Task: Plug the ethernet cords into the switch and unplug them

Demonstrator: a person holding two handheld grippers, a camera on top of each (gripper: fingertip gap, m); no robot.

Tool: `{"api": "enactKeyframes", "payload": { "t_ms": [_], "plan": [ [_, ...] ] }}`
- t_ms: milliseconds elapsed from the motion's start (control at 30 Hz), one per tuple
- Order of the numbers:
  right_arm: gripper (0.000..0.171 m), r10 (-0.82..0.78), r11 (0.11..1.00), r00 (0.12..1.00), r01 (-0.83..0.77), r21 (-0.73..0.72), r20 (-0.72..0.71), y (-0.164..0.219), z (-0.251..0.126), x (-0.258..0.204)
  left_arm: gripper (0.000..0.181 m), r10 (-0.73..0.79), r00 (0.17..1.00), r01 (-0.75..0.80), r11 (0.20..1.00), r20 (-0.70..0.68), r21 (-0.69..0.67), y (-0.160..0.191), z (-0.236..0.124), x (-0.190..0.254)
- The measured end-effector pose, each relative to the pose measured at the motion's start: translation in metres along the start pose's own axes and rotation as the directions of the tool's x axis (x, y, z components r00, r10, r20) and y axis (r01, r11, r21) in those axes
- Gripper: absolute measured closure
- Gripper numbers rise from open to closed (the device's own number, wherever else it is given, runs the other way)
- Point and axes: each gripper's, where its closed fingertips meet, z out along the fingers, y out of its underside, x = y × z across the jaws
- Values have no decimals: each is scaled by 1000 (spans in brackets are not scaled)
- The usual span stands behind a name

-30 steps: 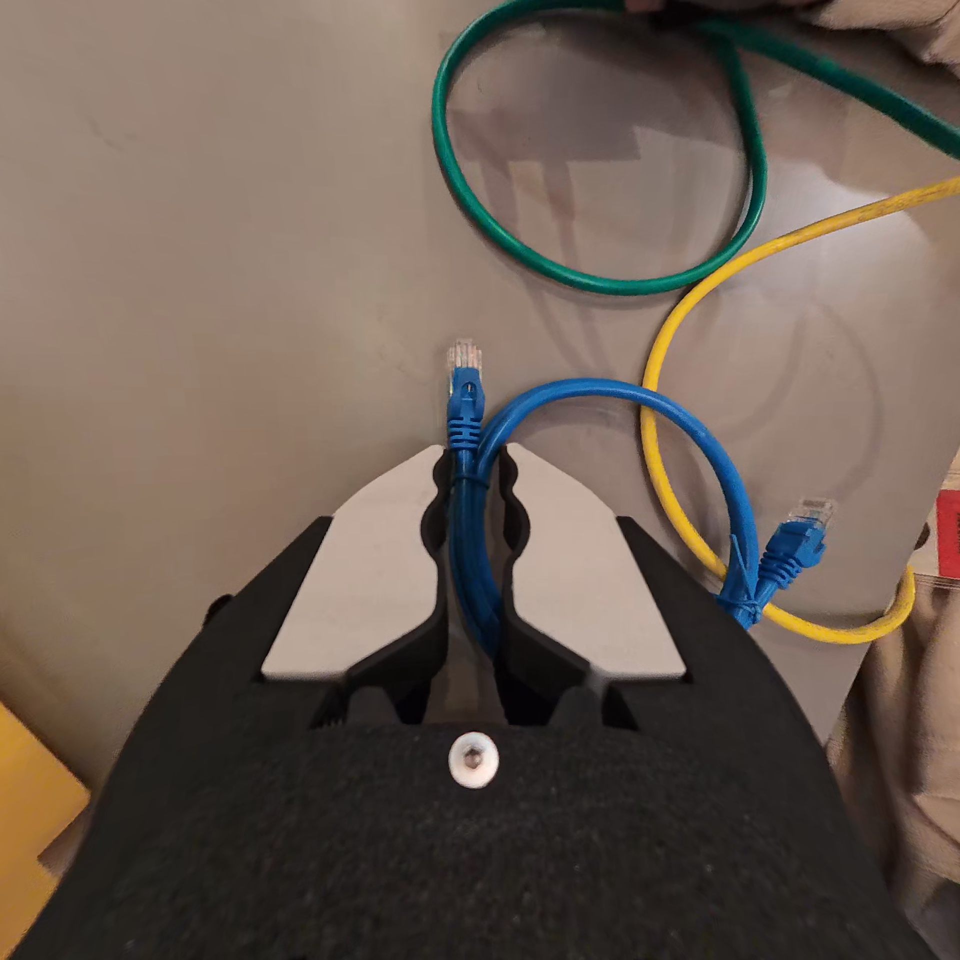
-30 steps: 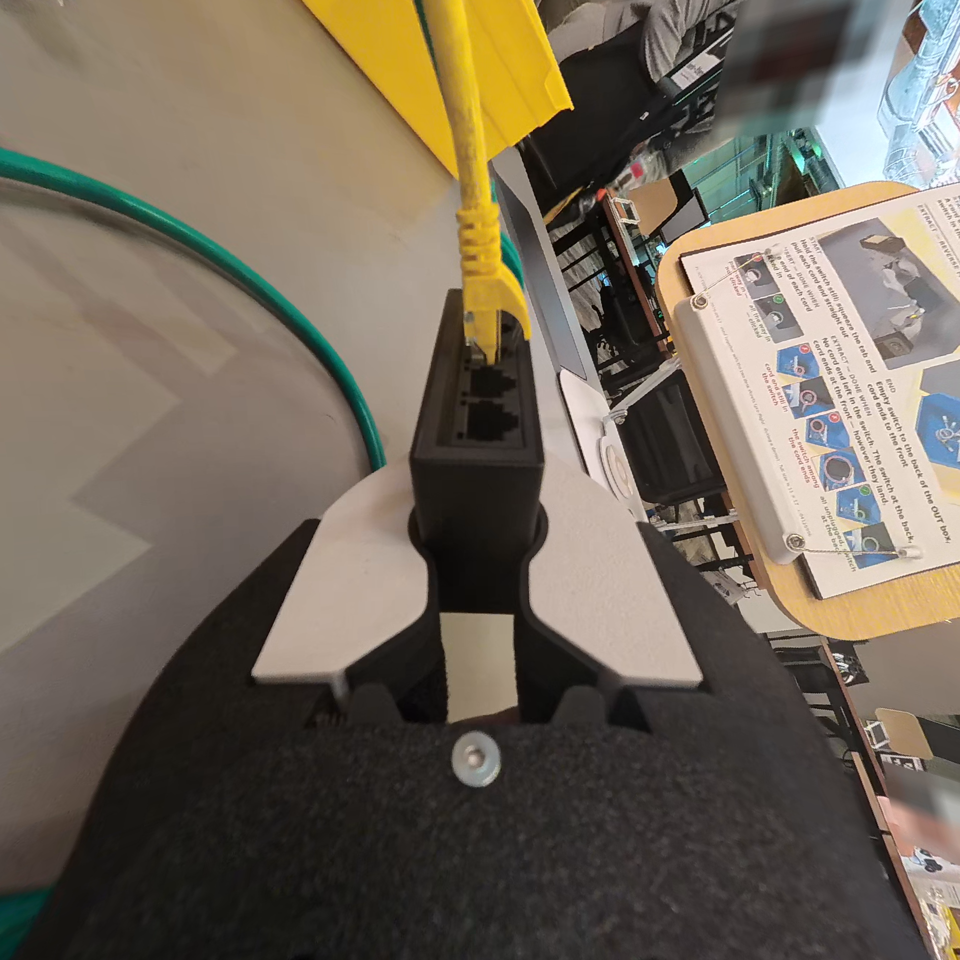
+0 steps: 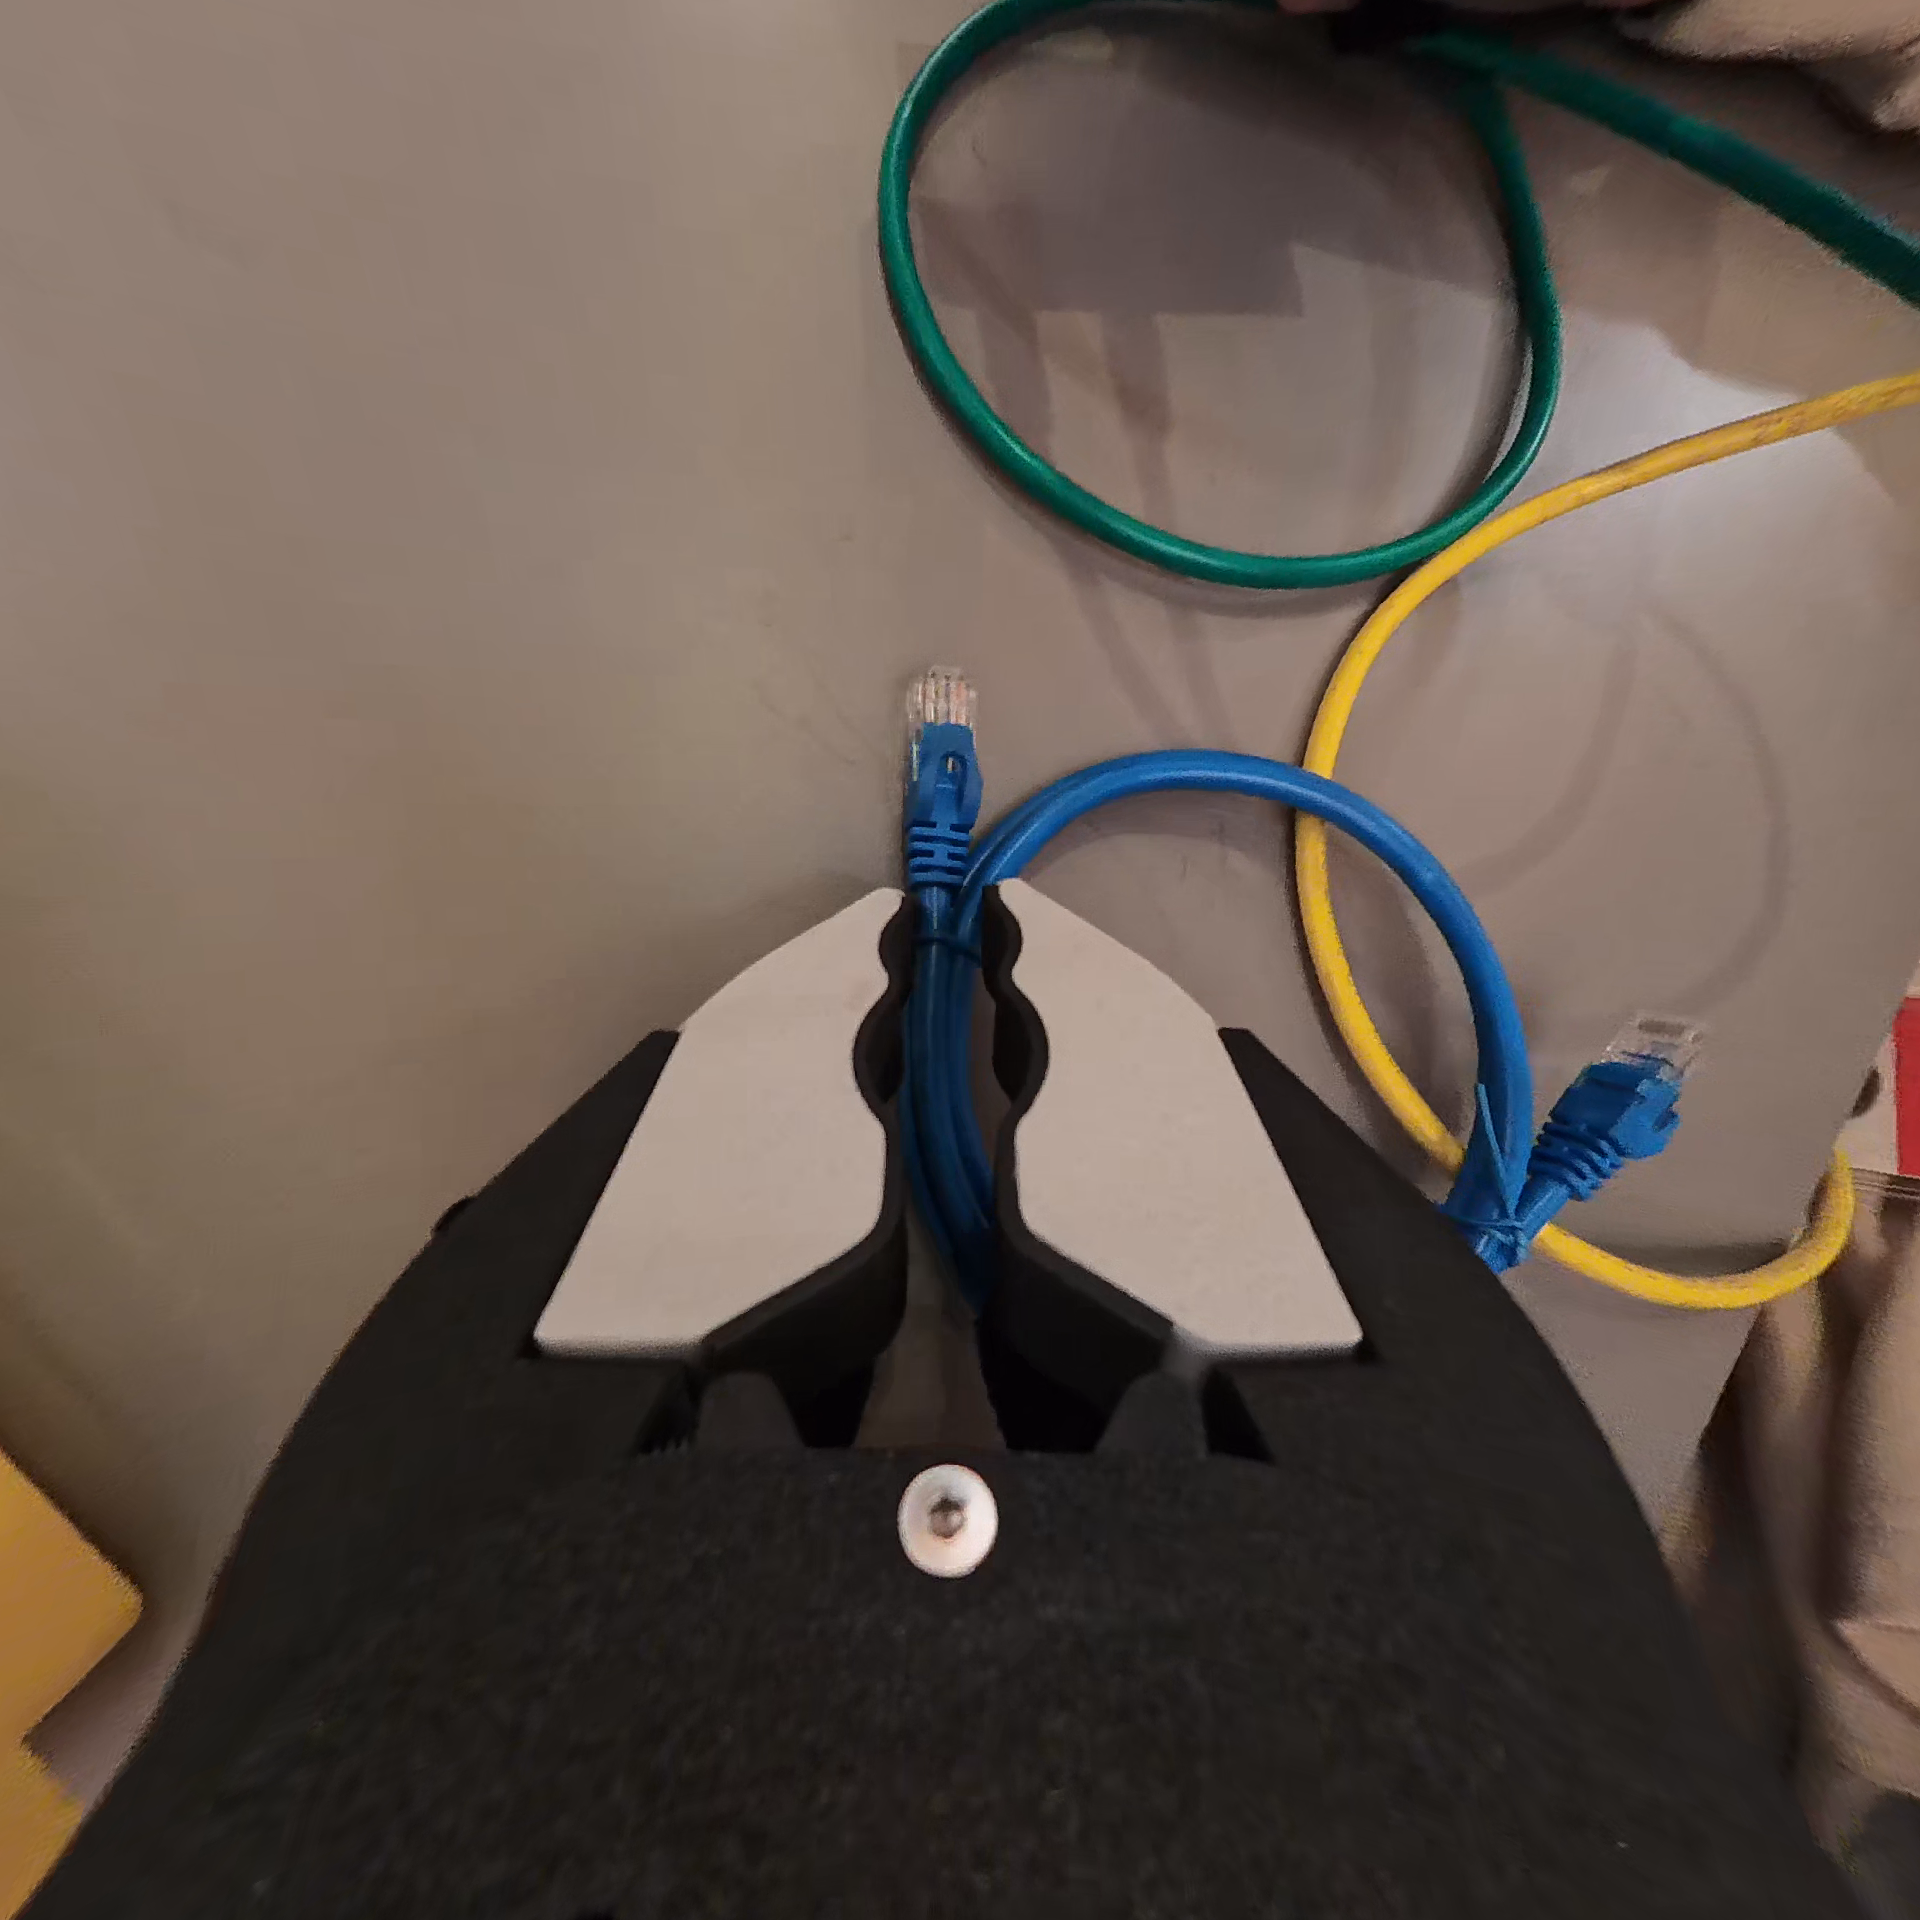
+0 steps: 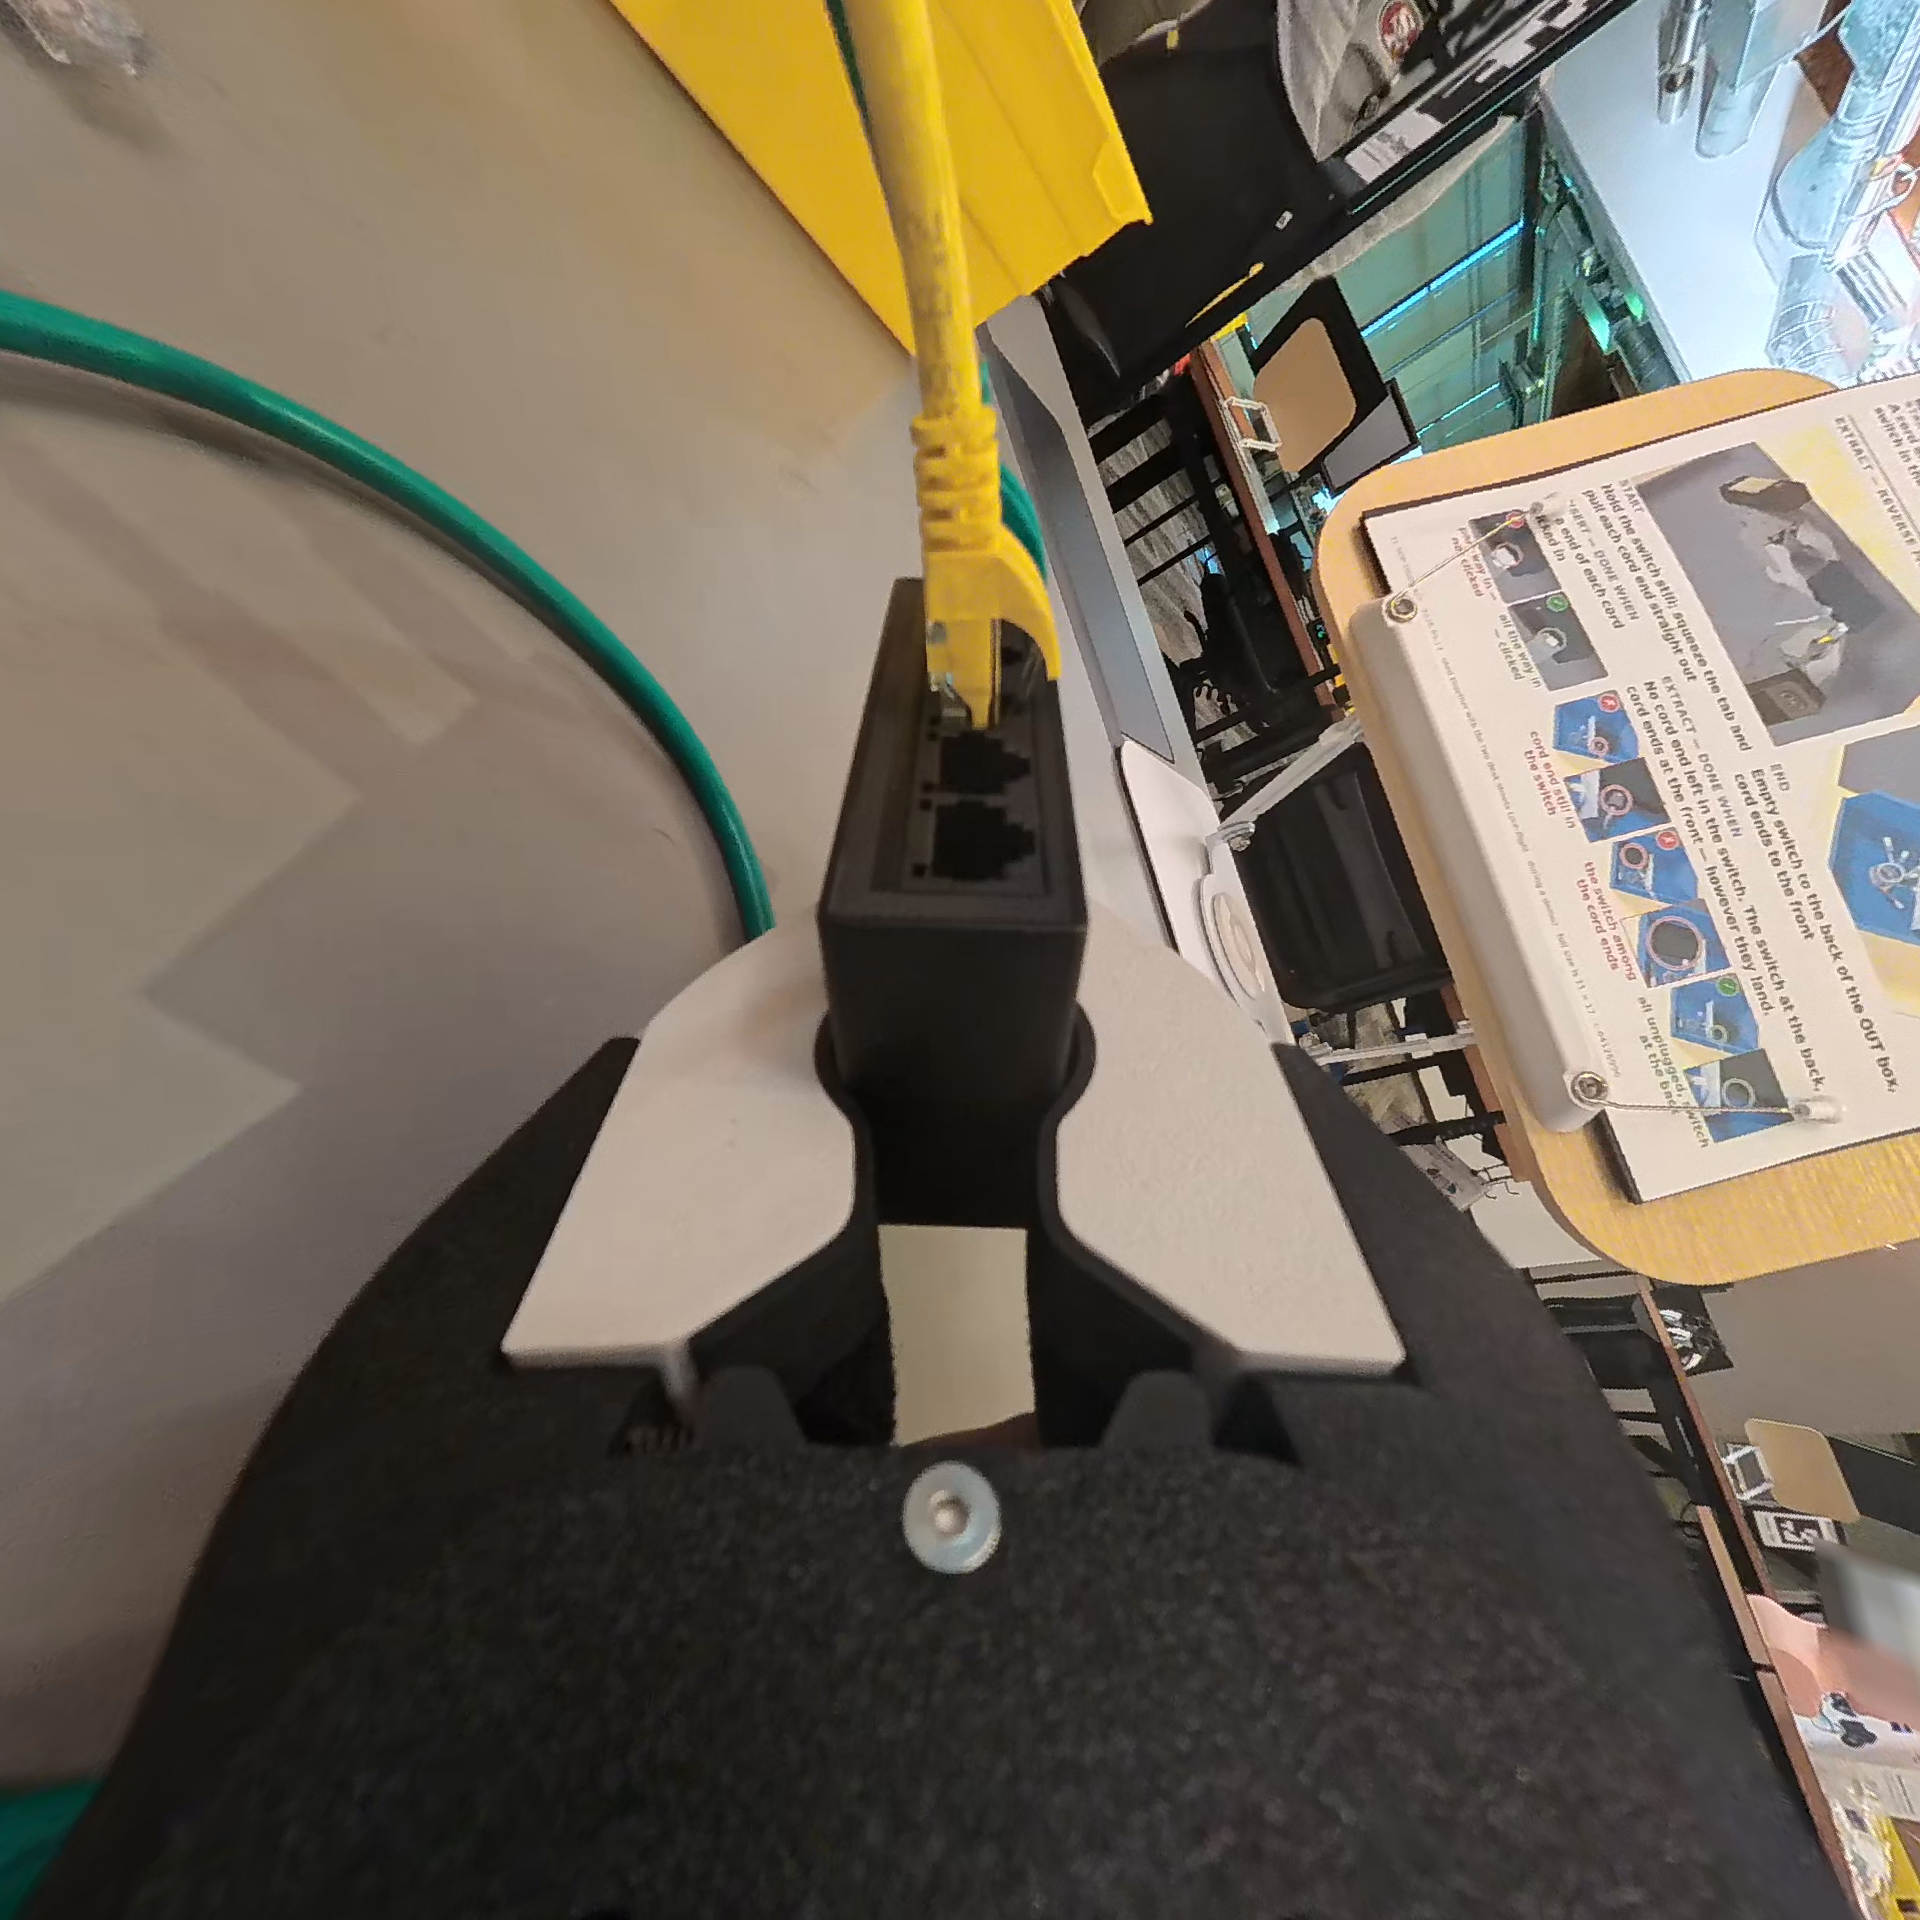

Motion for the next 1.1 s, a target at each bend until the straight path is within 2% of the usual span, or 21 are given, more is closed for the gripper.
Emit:
{"api": "enactKeyframes", "payload": {
  "t_ms": [200,333,467,600,667,767,867,933,1100],
  "plan": [
    [140,-33,999,999,33,-2,-10,-1,0,-1,172,67,993,-65,998,98,-19,-2,2,1],
    [140,-57,998,998,57,-1,-33,-2,-1,0,176,-3,999,1,999,34,37,-15,-14,7],
    [140,-75,997,995,76,4,-68,-4,-3,5,177,-48,998,53,984,-35,168,-56,-62,29],
    [140,-80,997,994,81,11,-71,-5,-3,4,177,68,994,-47,973,-84,225,-114,-115,81],
    [140,-71,997,994,72,11,-77,-5,-4,6,177,140,987,-122,973,-79,196,-140,-138,107],
    [141,-83,997,993,83,3,-83,-4,-3,7,177,261,962,-269,957,84,113,-169,-180,118],
    [141,-93,996,992,93,0,-87,-4,-3,6,177,293,955,-296,952,45,76,-189,-205,139],
    [141,-98,995,991,98,-1,-87,-4,-2,6,177,277,960,-276,961,-46,23,-193,-187,150],
    [141,-129,992,987,130,-4,-92,-6,-2,4,177,84,975,-136,958,-208,-252,-168,-76,126]
  ]
}}
